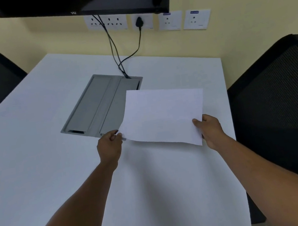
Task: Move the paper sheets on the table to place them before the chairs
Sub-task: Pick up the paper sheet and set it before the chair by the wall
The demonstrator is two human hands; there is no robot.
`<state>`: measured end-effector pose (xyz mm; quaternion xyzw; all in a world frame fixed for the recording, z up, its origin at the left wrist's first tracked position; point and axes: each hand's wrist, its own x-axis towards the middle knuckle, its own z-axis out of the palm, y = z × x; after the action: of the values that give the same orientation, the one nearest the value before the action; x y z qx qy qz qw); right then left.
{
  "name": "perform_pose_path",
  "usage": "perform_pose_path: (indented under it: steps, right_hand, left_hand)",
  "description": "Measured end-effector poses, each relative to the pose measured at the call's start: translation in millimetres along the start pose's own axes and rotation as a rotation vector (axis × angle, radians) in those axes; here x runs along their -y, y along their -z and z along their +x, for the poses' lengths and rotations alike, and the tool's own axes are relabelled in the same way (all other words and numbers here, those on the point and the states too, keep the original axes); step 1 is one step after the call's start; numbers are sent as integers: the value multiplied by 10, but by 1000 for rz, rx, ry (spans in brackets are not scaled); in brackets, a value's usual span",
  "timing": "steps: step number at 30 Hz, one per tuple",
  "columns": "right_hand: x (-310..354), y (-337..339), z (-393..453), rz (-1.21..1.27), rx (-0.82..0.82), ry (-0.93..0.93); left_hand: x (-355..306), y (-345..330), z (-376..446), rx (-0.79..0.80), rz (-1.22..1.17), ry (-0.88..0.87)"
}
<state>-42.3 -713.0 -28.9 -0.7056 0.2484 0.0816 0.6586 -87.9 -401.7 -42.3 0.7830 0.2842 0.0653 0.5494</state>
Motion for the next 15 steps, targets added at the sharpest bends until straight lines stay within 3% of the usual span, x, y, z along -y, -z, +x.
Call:
perform_pose_path:
  steps: [6, 15]
  right_hand:
    - [-217, 276, 257, -43, -237, 3]
    - [-562, 515, 702, -99, -421, -69]
  left_hand:
    - [-49, -506, 50, 15, -10, 10]
    - [51, -1072, 124, 47, 99, -13]
